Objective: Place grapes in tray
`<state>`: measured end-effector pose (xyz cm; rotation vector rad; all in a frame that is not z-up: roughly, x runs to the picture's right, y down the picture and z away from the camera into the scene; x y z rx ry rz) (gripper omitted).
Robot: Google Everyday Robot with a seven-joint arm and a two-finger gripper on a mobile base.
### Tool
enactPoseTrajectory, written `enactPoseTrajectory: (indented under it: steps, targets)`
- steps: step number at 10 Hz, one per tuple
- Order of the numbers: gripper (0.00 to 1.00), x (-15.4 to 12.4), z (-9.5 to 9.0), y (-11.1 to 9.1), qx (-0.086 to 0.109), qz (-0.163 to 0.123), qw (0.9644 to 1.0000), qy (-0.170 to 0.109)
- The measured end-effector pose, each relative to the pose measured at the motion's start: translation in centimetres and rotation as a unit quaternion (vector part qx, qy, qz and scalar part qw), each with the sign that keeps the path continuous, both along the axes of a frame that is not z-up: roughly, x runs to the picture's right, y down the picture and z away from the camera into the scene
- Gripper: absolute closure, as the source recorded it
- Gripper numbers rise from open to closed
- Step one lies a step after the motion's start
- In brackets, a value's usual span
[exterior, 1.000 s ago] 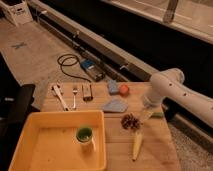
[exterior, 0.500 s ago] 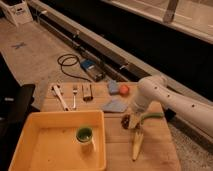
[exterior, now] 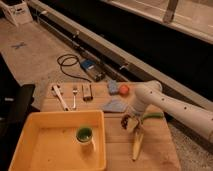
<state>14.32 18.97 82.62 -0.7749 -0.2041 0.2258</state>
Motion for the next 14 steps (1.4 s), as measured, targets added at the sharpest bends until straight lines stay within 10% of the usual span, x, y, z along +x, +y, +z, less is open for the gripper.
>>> enactPoseTrajectory:
  steps: [4,9,14]
  targets:
    - [0.27,1.3,2.0,0.1,0.010,0.021,0.9997,0.008]
    - [0.77,1.2,2.5,1.0,0.018,0.023,0.9996,0.006]
    - [1.00,0.4,-2.4,-2.9,0.073,0.019,0.9970,-0.017]
